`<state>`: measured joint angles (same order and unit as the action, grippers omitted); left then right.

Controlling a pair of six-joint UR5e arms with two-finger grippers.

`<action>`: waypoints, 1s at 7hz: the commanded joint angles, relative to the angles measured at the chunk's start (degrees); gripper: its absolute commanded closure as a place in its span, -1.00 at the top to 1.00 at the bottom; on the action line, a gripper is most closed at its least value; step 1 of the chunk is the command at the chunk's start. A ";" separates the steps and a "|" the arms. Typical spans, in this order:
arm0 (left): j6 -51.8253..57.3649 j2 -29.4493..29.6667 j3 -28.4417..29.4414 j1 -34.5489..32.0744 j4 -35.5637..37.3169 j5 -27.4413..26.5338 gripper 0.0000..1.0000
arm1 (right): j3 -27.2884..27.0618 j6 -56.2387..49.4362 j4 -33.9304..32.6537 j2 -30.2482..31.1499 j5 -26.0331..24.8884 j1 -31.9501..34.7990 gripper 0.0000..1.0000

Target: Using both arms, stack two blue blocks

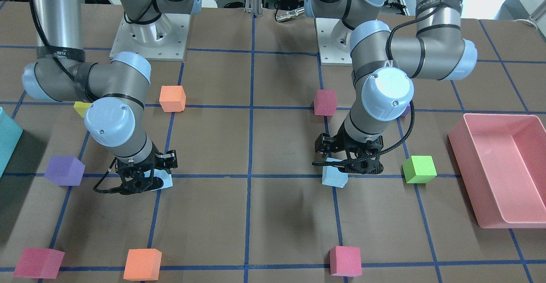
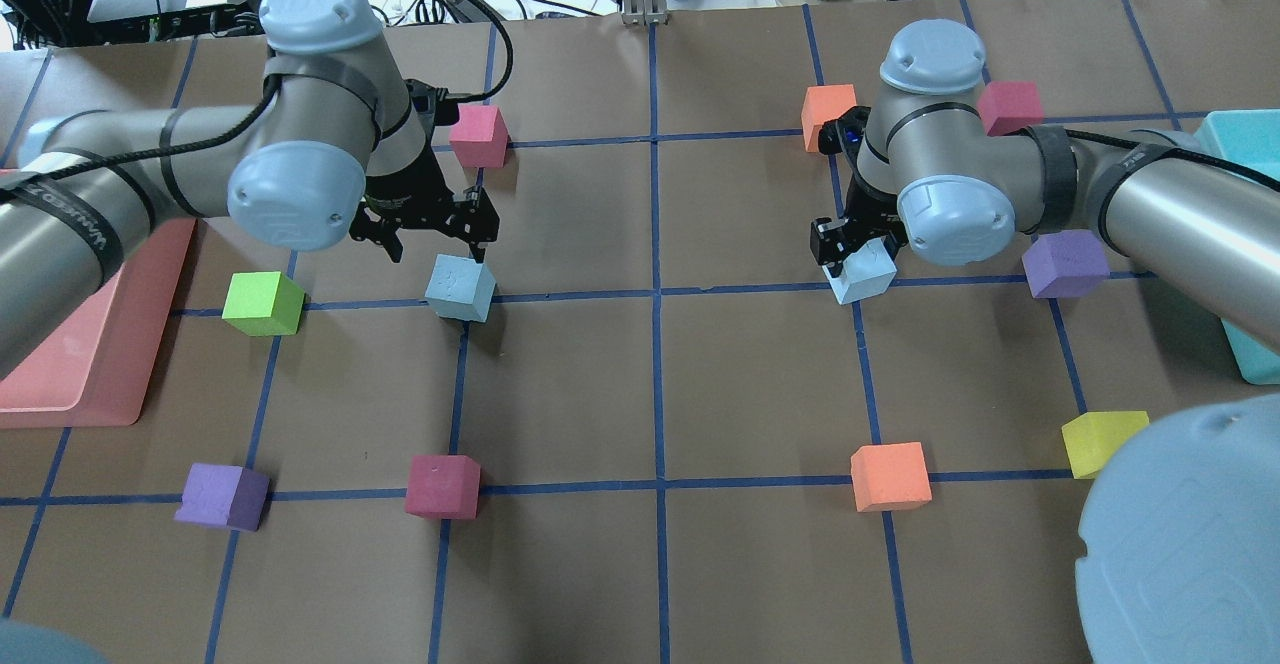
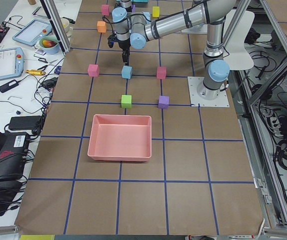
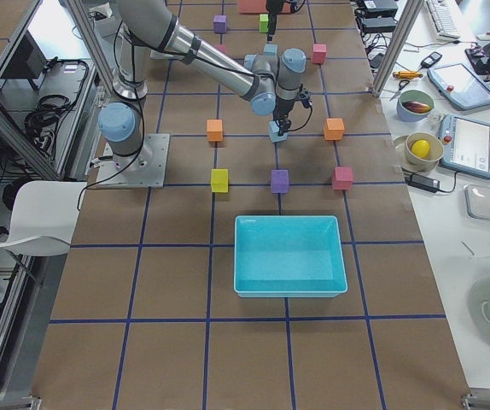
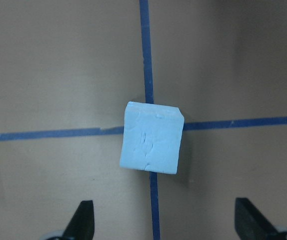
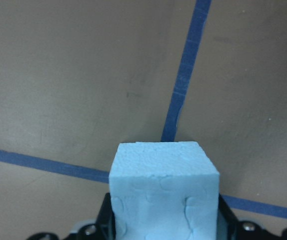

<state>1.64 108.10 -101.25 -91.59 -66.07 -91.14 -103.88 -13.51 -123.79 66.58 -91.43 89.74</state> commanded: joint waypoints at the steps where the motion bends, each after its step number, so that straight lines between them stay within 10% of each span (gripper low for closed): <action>1: 1.61 5.00 -2.02 0.00 5.32 0.00 1.00 | 0.96 0.76 0.47 0.91 -0.15 0.00 -1.00; 4: 4.60 8.09 -1.93 0.00 5.78 -0.44 1.00 | 12.25 12.58 8.17 0.13 4.55 1.92 -1.00; 7: 4.60 7.83 -1.50 0.00 7.19 -0.44 -0.17 | 24.74 28.57 9.97 -8.98 5.74 10.69 -1.00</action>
<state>6.21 116.05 -103.09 -91.58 -59.17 -91.58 -84.19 8.31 -114.20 61.30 -85.80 96.80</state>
